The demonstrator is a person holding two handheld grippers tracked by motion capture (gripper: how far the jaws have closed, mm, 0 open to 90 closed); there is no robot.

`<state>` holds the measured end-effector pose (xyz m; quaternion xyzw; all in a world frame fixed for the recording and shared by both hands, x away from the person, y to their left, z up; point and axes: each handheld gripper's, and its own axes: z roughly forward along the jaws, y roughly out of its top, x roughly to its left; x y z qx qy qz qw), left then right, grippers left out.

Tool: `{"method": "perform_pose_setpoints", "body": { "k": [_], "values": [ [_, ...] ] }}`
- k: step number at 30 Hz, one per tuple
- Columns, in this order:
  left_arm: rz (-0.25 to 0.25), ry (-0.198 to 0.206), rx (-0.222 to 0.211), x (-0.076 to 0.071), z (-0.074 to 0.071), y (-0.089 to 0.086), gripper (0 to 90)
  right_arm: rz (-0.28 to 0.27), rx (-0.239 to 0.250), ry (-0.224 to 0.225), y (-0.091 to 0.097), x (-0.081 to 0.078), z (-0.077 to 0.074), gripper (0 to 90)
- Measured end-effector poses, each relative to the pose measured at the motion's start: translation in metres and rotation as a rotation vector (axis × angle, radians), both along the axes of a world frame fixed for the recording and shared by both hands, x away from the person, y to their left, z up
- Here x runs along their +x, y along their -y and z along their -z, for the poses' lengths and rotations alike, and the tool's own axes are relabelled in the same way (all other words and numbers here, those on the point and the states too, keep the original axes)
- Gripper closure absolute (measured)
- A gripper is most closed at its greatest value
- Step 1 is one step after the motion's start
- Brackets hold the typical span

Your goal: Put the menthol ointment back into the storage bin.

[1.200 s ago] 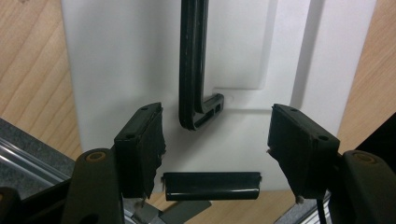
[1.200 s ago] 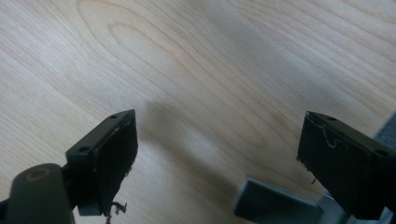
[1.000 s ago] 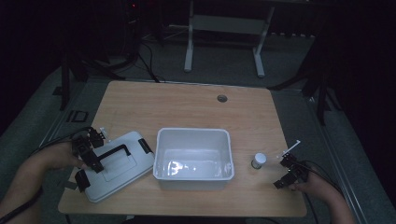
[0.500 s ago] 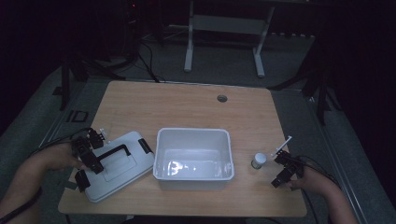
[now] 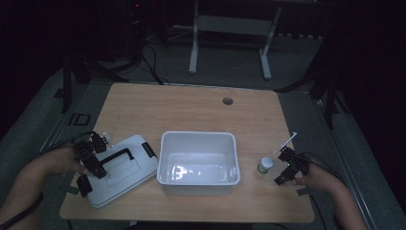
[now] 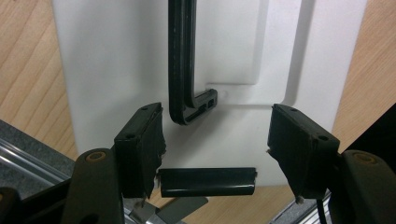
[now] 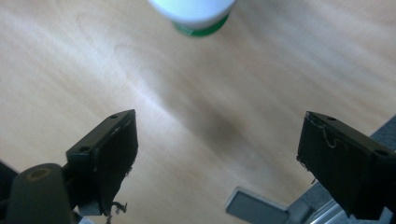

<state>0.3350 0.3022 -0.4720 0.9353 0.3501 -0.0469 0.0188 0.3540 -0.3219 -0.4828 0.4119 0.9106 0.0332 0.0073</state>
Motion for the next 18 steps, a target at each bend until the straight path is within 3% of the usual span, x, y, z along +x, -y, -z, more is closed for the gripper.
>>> {"method": "perform_pose_setpoints", "body": {
  "k": [3, 5, 10, 18],
  "values": [
    [0.0, -0.001, 0.002, -0.001, 0.0, 0.0, 35.6, -0.001, 0.0, 0.007, -0.004, 0.005, -0.003, 13.0],
    [0.005, -0.003, 0.002, -0.001, 0.001, 0.0, 35.6, -0.041, -0.002, 0.025, -0.01, 0.009, -0.006, 14.0],
    [0.005, -0.007, 0.006, -0.001, 0.003, 0.0, 35.6, -0.063, 0.001, 0.031, -0.02, 0.015, -0.008, 14.0],
    [0.01, -0.011, 0.005, 0.0, 0.004, 0.002, 35.6, -0.075, 0.006, 0.014, -0.034, 0.029, -0.002, 13.9]
  ]
}}
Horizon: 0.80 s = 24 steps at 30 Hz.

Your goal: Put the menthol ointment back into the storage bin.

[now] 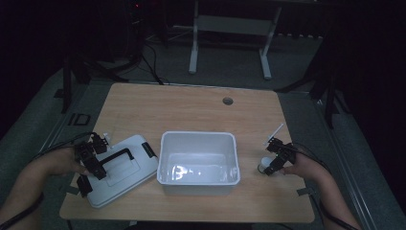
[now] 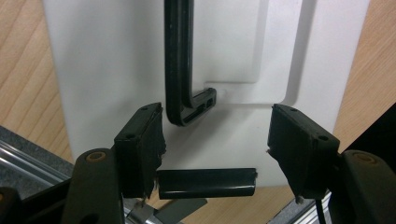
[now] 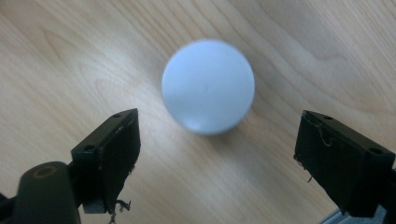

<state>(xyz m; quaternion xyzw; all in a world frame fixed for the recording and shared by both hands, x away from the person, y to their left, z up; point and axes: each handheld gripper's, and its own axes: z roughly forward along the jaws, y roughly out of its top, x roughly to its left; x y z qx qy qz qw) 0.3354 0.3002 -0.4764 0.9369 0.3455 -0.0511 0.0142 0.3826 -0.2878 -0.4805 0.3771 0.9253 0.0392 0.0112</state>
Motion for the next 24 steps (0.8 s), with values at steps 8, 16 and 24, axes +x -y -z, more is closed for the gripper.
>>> {"method": "perform_pose_setpoints", "body": {
  "k": [8, 16, 24],
  "values": [
    [0.007, 0.002, -0.001, 0.0, -0.001, 0.001, 35.6, -0.001, -0.017, -0.01, -0.015, 0.011, 0.01, 14.6],
    [0.01, -0.004, 0.029, -0.001, 0.003, 0.001, 35.6, 0.012, -0.063, 0.019, -0.019, 0.015, 0.016, 38.4],
    [0.009, -0.003, 0.02, -0.002, 0.003, 0.001, 35.7, -0.001, -0.067, -0.036, -0.024, 0.013, 0.017, 50.0]
  ]
}}
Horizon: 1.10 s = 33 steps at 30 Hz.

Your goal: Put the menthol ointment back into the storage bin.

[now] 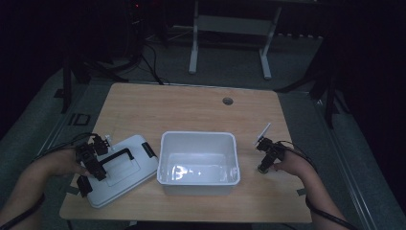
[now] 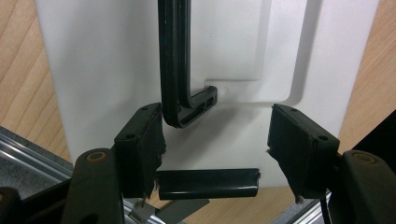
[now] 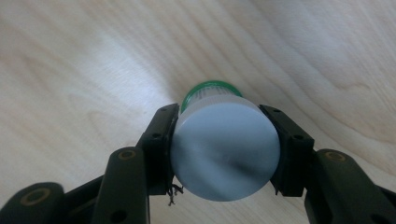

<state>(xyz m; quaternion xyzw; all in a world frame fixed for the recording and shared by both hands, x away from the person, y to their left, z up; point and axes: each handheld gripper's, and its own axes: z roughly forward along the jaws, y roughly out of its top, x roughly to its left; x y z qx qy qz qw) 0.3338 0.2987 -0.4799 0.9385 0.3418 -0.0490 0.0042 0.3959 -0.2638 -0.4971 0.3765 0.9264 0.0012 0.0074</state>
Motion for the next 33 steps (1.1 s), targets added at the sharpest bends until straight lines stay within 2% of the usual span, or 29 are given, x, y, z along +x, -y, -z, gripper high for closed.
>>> {"method": "perform_pose_setpoints", "body": {
  "k": [4, 7, 15, 18, 20, 21, 24, 26, 33],
  "values": [
    [0.003, -0.002, 0.005, 0.0, -0.001, 0.0, 35.7, -0.039, 0.023, -0.004, 0.0, -0.004, -0.006, 50.1],
    [0.003, -0.006, 0.006, 0.0, -0.001, 0.0, 35.7, -0.102, 0.033, 0.005, 0.001, -0.008, -0.013, 50.1],
    [0.006, -0.004, 0.004, 0.0, -0.002, 0.002, 35.7, -0.193, 0.002, 0.0, 0.001, -0.02, -0.029, 50.1],
    [0.006, -0.008, 0.006, 0.0, -0.002, 0.002, 35.6, -0.221, 0.008, -0.008, 0.0, -0.025, -0.033, 50.1],
    [0.008, -0.009, 0.012, 0.0, -0.003, 0.003, 35.7, -0.268, 0.006, -0.005, -0.001, -0.029, -0.035, 50.1],
    [0.009, -0.008, 0.01, 0.0, -0.004, 0.003, 35.7, -0.306, 0.018, -0.017, -0.002, -0.031, -0.036, 50.1],
    [0.008, -0.006, 0.011, 0.0, -0.004, 0.003, 35.6, -0.372, 0.038, -0.028, -0.004, -0.038, -0.038, 50.1],
    [0.006, -0.009, 0.012, -0.001, -0.004, 0.003, 35.7, -0.409, 0.027, -0.022, -0.006, -0.042, -0.04, 50.1],
    [0.013, -0.016, 0.011, -0.002, -0.004, 0.003, 35.6, -0.459, -0.009, -0.024, -0.013, -0.053, -0.053, 50.1]
  ]
}}
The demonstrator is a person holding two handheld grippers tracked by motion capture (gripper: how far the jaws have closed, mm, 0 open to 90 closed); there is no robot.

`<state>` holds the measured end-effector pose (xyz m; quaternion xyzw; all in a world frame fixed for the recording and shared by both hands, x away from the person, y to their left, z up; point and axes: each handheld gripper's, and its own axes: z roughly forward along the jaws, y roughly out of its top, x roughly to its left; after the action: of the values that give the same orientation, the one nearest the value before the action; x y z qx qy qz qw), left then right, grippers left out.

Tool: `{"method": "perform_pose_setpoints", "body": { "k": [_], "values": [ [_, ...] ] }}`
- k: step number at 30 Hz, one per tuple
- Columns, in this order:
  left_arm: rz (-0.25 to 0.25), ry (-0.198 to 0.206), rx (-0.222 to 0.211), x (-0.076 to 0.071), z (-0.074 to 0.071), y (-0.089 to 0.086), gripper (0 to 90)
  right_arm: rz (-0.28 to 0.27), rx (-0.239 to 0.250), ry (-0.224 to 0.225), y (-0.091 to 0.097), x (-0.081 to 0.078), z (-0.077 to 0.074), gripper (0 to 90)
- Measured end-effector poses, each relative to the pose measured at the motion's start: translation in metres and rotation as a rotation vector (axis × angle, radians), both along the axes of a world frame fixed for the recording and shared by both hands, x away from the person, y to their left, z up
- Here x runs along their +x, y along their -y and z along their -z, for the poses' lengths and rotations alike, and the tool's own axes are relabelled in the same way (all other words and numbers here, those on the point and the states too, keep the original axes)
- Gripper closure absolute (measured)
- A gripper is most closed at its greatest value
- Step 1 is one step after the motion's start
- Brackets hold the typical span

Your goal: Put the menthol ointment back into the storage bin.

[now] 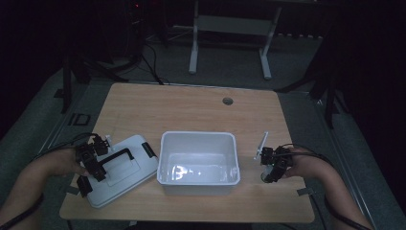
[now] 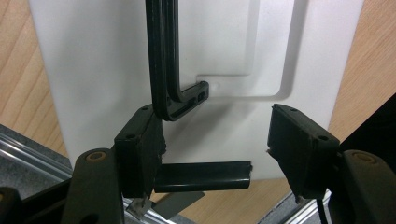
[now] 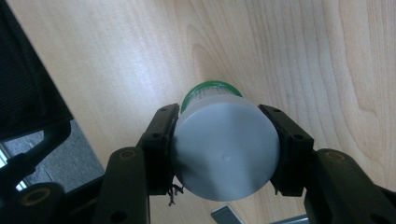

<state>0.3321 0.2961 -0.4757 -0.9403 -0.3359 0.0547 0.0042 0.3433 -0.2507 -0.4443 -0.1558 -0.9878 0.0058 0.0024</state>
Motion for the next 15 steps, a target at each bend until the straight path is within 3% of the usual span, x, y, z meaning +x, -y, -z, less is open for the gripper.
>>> {"method": "perform_pose_setpoints", "body": {
  "k": [6, 15],
  "values": [
    [-0.001, 0.0, -0.002, 0.0, -0.001, 0.001, 35.7, 0.01, 0.008, 0.002, -0.005, -0.006, -0.016, 50.1],
    [0.006, 0.006, -0.005, -0.001, -0.002, 0.002, 35.7, -0.056, -0.005, -0.003, -0.018, -0.014, -0.039, 50.2]
  ]
}}
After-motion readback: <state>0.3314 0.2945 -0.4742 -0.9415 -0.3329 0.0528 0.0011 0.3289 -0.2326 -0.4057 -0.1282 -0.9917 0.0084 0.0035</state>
